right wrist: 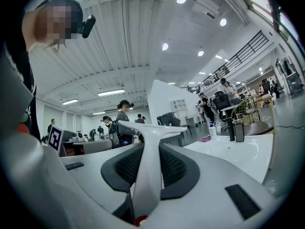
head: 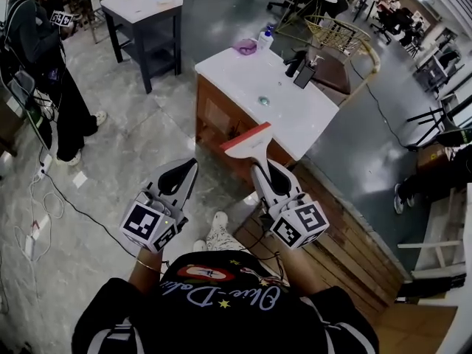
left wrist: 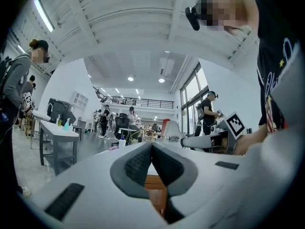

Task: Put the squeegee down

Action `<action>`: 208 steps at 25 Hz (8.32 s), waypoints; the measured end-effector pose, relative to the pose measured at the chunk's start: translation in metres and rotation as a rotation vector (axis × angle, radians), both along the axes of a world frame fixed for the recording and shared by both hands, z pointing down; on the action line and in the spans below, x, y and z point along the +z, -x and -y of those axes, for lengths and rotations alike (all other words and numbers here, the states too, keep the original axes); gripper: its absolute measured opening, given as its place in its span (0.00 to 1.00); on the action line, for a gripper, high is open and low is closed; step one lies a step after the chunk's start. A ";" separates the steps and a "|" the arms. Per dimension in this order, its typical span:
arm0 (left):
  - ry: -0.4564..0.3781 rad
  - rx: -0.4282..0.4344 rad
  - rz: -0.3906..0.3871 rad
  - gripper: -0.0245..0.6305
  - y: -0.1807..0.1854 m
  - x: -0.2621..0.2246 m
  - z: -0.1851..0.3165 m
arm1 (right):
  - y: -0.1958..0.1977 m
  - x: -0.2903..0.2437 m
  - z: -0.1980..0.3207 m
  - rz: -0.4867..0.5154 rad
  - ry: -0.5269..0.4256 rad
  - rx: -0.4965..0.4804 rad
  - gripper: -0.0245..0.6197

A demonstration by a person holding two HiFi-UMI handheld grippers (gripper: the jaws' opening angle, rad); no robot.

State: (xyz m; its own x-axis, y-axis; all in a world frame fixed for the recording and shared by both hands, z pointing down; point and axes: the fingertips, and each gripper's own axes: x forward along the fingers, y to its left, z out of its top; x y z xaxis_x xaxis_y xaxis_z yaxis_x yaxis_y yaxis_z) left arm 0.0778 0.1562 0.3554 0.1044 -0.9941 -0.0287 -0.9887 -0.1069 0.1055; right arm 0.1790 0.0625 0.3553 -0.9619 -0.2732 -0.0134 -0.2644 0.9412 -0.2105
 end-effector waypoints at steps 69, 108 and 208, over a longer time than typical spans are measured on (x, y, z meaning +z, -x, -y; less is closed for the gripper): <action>0.093 -0.074 0.062 0.03 0.067 0.005 0.126 | 0.074 0.007 0.149 0.051 0.075 -0.045 0.21; 0.084 -0.002 0.047 0.03 0.091 0.002 0.174 | 0.088 0.010 0.186 0.067 0.080 0.032 0.21; 0.082 0.339 -0.040 0.03 0.284 0.018 0.225 | 0.247 0.009 0.206 -0.041 0.036 0.393 0.21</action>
State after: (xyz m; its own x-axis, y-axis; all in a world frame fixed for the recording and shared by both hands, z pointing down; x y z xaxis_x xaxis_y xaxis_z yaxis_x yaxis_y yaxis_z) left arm -0.2067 -0.0683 0.3737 0.4290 -0.9025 0.0391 -0.8935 -0.4175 0.1651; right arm -0.0679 -0.1437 0.3646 -0.7837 -0.6199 0.0390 -0.6116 0.7591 -0.2231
